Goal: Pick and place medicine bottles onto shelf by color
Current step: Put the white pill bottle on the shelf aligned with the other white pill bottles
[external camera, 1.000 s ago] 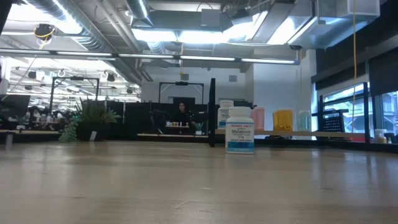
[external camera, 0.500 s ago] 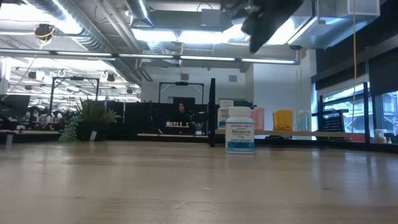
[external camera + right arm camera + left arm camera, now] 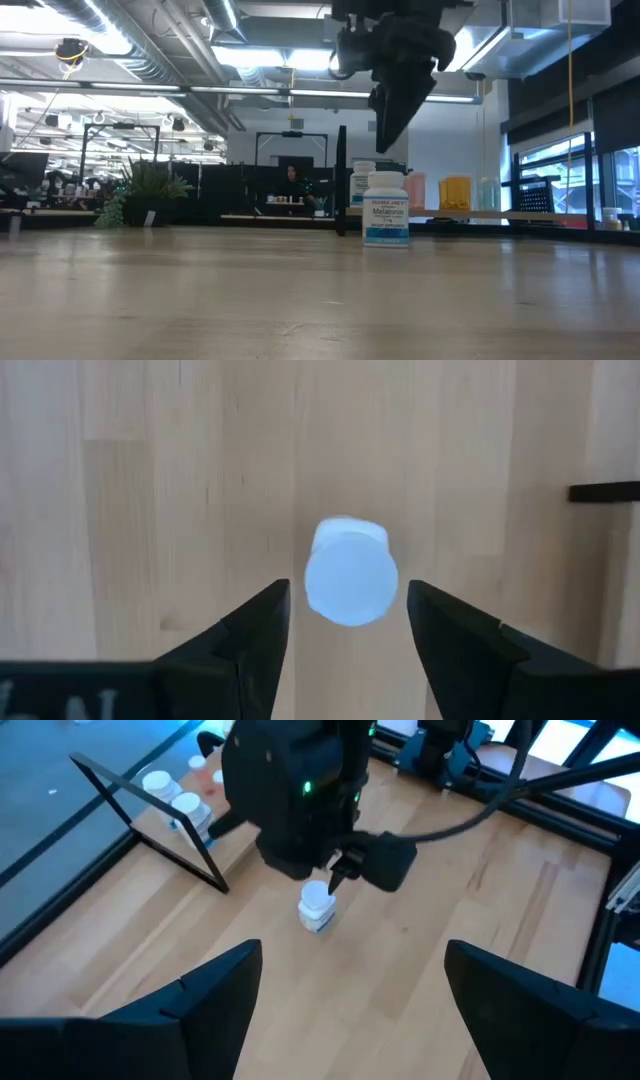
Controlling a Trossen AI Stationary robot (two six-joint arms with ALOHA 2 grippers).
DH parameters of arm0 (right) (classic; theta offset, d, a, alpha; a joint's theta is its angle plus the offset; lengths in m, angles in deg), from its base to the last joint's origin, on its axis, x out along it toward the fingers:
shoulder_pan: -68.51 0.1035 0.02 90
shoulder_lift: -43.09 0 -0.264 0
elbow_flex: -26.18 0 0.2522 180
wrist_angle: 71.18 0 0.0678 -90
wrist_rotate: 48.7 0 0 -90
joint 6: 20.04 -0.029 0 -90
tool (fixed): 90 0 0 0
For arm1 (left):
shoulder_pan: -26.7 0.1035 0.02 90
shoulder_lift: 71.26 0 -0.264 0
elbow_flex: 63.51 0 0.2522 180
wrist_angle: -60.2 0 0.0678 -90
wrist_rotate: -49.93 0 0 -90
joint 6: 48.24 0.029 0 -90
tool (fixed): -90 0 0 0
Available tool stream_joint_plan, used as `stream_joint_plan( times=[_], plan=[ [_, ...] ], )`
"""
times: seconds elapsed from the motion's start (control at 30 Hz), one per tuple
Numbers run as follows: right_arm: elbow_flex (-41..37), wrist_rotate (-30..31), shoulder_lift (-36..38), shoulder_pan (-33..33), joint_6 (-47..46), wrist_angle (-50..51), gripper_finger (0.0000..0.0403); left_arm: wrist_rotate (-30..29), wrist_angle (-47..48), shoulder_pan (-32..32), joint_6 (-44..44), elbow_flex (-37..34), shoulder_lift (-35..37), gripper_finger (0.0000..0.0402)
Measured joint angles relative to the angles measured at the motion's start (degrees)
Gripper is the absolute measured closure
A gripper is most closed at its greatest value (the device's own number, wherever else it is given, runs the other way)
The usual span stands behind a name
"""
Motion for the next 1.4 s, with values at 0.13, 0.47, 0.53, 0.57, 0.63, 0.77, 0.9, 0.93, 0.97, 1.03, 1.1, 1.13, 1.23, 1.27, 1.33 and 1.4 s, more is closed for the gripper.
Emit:
stream_joint_plan(
  times=[0.13,0.47,0.53,0.57,0.63,0.77,0.9,0.93,0.97,1.03,1.1,1.13,1.23,1.27,1.33,1.4],
  plan=[
    [0.0,-1.4,-1.6,-0.7,0.0,-0.3,0.0198,0.0,0.0,0.0,1.6,0.0,0.1,0.0092],
    [0.0,-4.8,-3.4,-2.5,-2.6,0.4,0.0198,0.2,0.0,0.2,3.0,0.0,0.1,0.0092],
    [0.0,-8.5,-3.4,-2.9,-2.6,0.3,0.0198,0.4,0.0,0.2,3.0,0.0,0.1,0.0092],
    [0.0,-10.3,-3.4,-3.1,-2.5,0.3,0.0198,0.4,0.0,0.2,3.0,0.0,0.1,0.0092],
    [0.0,-13.0,-3.4,-3.3,-2.6,0.3,0.0198,0.5,0.0,0.2,3.0,0.0,0.1,0.0092],
    [0.0,-13.0,-3.4,-4.0,-1.7,0.4,0.0198,0.6,0.0,0.4,3.6,0.0,0.1,0.0092],
    [0.0,-12.9,-3.4,-4.8,-2.4,1.9,0.0210,0.5,0.0,0.4,4.4,0.0,0.1,0.0092],
    [0.0,-13.1,-3.4,-5.0,-1.8,2.2,0.0215,0.5,0.0,0.4,4.5,0.0,0.1,0.0092],
    [0.0,-13.2,-3.4,-5.2,-1.5,2.2,0.0219,0.5,0.0,0.4,4.5,0.0,0.1,0.0092],
    [0.0,-13.2,-3.4,-5.6,-1.5,1.8,0.0223,0.5,0.0,0.4,4.5,0.0,0.1,0.0092],
    [0.0,-13.5,-3.4,-6.2,-1.0,1.7,0.0223,0.5,0.0,0.4,4.5,0.0,0.1,0.0092],
    [0.0,-13.5,-3.4,-6.5,-0.6,1.8,0.0220,0.5,0.0,0.4,4.5,0.0,0.1,0.0092],
    [0.0,-13.4,-3.4,-7.2,0.3,2.0,0.0207,0.5,0.0,0.4,4.5,0.0,0.1,0.0092],
    [0.0,-13.4,-3.4,-7.4,0.1,2.0,0.0201,0.5,0.0,0.4,4.5,0.0,0.1,0.0092],
    [0.0,-13.3,-3.4,-7.4,-0.5,2.0,0.0190,0.5,0.0,0.4,4.5,0.0,0.1,0.0092],
    [0.0,-13.3,-3.4,-7.3,-1.3,1.6,0.0178,0.5,0.0,0.4,4.5,0.0,0.1,0.0092]
  ],
)
